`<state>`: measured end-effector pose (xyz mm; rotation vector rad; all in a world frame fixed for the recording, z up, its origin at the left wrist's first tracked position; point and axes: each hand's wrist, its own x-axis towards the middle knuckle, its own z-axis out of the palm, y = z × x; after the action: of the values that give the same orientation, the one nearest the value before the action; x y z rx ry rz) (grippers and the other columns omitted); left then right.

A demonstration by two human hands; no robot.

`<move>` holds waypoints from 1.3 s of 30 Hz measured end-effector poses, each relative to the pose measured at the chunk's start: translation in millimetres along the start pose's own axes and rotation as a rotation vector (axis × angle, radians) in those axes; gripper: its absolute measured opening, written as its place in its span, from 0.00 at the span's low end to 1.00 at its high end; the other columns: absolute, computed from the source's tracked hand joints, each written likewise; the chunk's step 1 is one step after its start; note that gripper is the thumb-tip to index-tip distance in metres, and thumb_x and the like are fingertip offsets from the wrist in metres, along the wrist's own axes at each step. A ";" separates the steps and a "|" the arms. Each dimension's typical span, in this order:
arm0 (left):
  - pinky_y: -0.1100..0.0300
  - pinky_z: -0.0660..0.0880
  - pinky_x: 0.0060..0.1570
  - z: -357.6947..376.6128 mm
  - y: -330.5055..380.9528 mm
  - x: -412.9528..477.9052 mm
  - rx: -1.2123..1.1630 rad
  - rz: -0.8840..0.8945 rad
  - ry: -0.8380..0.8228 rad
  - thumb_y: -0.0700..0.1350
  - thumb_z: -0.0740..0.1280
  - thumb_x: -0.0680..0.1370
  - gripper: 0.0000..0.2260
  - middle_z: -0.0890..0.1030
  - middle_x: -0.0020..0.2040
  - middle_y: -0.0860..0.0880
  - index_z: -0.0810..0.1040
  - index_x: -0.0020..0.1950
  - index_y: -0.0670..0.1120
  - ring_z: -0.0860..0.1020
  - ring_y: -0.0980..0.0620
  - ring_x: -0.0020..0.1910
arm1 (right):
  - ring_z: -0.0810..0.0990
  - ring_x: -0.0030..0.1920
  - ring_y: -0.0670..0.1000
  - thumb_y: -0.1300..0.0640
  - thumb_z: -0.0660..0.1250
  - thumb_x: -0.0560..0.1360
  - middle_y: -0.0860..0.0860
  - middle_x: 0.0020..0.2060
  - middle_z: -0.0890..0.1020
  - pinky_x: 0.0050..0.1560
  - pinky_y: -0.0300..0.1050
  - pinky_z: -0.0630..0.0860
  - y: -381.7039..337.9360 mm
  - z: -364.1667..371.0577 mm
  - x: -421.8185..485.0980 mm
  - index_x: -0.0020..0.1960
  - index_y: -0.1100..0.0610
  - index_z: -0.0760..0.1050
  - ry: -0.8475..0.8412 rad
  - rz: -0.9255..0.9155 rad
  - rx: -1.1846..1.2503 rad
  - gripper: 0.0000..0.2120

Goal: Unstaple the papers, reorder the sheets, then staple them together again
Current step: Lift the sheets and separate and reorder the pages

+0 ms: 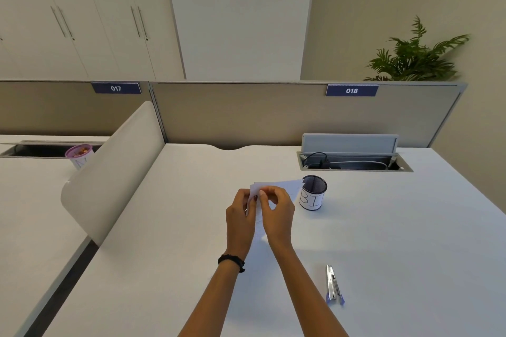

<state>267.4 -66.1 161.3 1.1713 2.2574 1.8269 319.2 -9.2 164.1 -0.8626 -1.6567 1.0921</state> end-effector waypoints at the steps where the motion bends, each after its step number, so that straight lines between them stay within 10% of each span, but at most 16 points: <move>1: 0.75 0.69 0.31 0.0 1.2 -0.1 -0.013 -0.006 0.001 0.38 0.62 0.78 0.03 0.73 0.32 0.56 0.74 0.46 0.40 0.75 0.63 0.32 | 0.76 0.42 0.40 0.62 0.66 0.74 0.48 0.41 0.78 0.44 0.21 0.70 0.3 -0.3 0.3 0.46 0.59 0.77 0.000 -0.016 -0.005 0.02; 19: 0.73 0.67 0.29 9.1 0.0 11.6 -0.069 -0.123 -0.013 0.42 0.64 0.77 0.11 0.72 0.27 0.54 0.72 0.35 0.44 0.71 0.59 0.26 | 0.76 0.42 0.55 0.58 0.55 0.77 0.58 0.42 0.79 0.44 0.47 0.69 14.0 0.2 7.0 0.45 0.62 0.73 -0.031 -0.226 -0.312 0.11; 34: 0.63 0.64 0.32 7.3 11.9 33.7 -0.149 -0.224 -0.170 0.44 0.65 0.77 0.16 0.68 0.26 0.47 0.69 0.30 0.42 0.65 0.52 0.30 | 0.77 0.37 0.53 0.61 0.63 0.73 0.57 0.37 0.80 0.41 0.44 0.74 19.1 -12.9 30.2 0.45 0.55 0.67 0.014 -0.559 -0.450 0.06; 39: 0.57 0.68 0.37 7.1 4.2 37.3 -0.159 -0.295 -0.257 0.47 0.65 0.77 0.17 0.75 0.36 0.30 0.75 0.38 0.32 0.70 0.47 0.33 | 0.74 0.36 0.51 0.46 0.46 0.80 0.56 0.35 0.80 0.37 0.43 0.76 20.2 -20.4 35.2 0.44 0.55 0.66 -0.017 -0.706 -0.533 0.16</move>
<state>245.9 -39.7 178.6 0.9285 1.9805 1.6078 328.7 35.0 159.9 -0.4985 -2.0734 0.1730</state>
